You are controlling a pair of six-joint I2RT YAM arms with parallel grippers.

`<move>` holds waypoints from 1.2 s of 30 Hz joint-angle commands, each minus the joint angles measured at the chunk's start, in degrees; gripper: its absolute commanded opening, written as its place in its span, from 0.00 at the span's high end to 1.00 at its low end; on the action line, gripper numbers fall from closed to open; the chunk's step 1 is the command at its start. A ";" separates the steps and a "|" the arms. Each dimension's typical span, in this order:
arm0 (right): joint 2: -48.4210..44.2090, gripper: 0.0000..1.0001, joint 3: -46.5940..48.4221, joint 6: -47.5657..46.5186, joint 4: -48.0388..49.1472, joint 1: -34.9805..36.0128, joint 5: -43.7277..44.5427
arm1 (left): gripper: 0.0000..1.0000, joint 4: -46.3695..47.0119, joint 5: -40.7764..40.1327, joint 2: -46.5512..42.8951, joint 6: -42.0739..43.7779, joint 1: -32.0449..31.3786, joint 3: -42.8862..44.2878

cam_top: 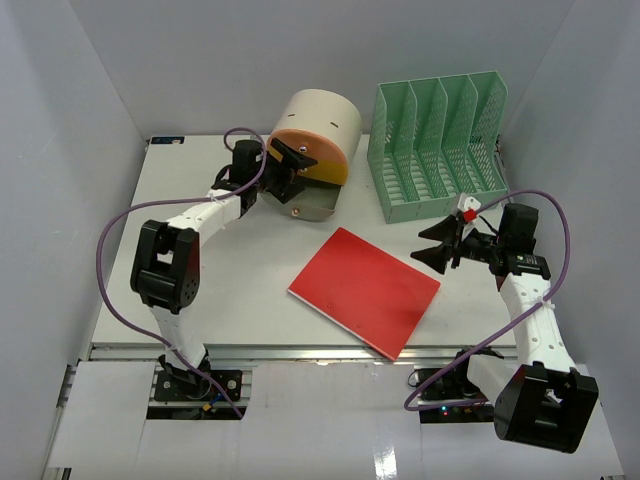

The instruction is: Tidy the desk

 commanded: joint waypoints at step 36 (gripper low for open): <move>69.72 0.75 62.23 -2.17 -1.53 58.08 74.21 | 0.02 -16.62 -18.83 -74.43 56.19 7.45 -41.37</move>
